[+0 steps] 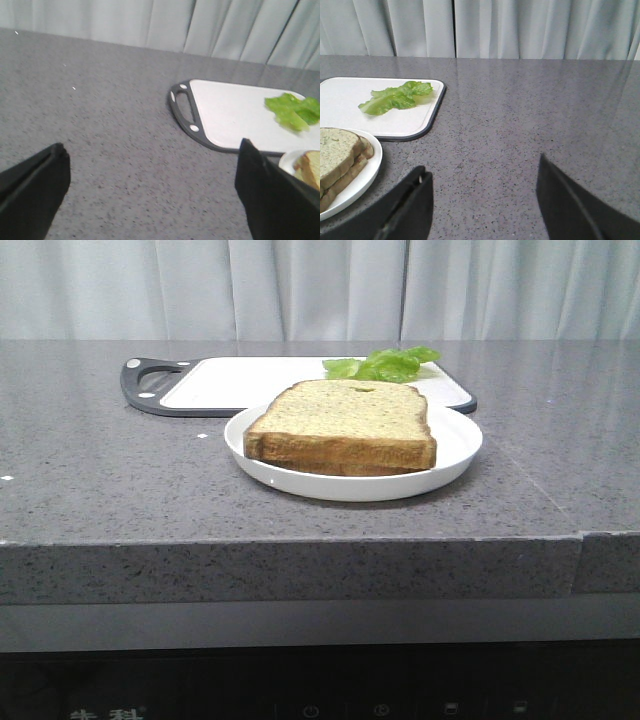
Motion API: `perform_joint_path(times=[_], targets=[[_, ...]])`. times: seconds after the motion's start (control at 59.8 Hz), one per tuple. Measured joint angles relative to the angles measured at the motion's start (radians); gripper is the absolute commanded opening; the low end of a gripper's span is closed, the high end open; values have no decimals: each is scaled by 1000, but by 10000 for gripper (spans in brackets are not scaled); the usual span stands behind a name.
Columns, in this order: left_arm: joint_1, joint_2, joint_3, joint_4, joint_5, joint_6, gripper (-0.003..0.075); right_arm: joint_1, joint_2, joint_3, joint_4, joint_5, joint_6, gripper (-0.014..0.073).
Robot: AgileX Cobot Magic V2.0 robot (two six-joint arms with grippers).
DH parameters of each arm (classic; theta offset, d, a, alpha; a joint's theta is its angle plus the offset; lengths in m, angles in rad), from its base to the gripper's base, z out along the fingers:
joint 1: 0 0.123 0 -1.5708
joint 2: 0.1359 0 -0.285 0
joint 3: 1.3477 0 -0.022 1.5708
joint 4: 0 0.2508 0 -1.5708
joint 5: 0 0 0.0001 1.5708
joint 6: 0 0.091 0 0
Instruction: Left arm grabs bread, right arm adds lettuce
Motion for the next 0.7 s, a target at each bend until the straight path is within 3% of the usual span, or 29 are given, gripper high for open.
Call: perform_joint_path(times=[0.251,0.485,0.702], targets=[[-201,366,-297,-89,206,-2,639,0,0,0,0,1,0,474],[-421,721,-529,-96,248,-3,639,0,0,-2,0,3,0,474],[-519,988,-703,-98,297,-3,639,0,0,-2,0,5,0,474]])
